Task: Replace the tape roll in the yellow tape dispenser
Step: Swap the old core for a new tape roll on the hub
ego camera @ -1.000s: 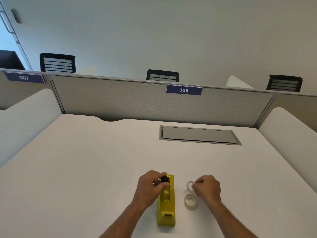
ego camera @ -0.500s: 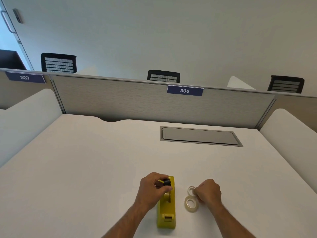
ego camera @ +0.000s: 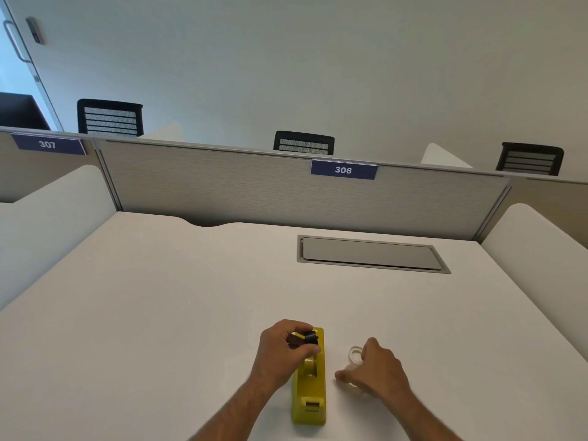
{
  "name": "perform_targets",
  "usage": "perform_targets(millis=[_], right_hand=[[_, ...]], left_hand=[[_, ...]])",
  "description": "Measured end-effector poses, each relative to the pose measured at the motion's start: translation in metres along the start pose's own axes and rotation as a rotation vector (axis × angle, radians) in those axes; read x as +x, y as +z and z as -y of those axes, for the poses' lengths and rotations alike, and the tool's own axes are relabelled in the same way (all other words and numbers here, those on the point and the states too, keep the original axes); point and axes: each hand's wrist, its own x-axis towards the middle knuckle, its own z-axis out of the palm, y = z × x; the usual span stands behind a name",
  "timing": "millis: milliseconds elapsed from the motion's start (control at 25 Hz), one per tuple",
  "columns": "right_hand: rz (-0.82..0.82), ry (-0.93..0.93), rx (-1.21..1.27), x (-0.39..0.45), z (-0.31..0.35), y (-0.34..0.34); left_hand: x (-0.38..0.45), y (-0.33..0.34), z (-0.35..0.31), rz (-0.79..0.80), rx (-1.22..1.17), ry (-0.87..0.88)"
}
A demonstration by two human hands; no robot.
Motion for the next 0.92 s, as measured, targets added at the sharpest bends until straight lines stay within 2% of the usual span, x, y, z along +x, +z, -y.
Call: perform_targets(millis=[160,240,320,440,520,680,920], right_hand=[[0.003,-0.013,-0.01,-0.002,-0.002,0.005],[-0.029,-0.027,0.07,-0.003,-0.002,0.004],[-0.023,-0.04,0.396,-0.002,-0.001,0.002],[0.18,-0.115,0.952,-0.003,0.007,-0.007],[0.301,-0.201,1.099,-0.005,0.012,-0.014],[0.406,-0.302,1.189,-0.006,0.02,-0.017],[0.418,-0.35,1.194,-0.008,0.025,-0.013]], left_hand=[[0.0,-0.001,-0.001,0.001,-0.002,0.006],[0.0,-0.001,-0.002,0.0,-0.008,0.007],[0.0,-0.001,-0.001,-0.004,-0.034,0.003],[-0.001,0.0,-0.001,-0.006,-0.035,0.017],[-0.001,0.003,0.0,-0.006,-0.033,0.026],[-0.002,0.004,-0.001,-0.009,-0.063,0.036],[-0.004,0.002,-0.005,0.009,-0.04,0.044]])
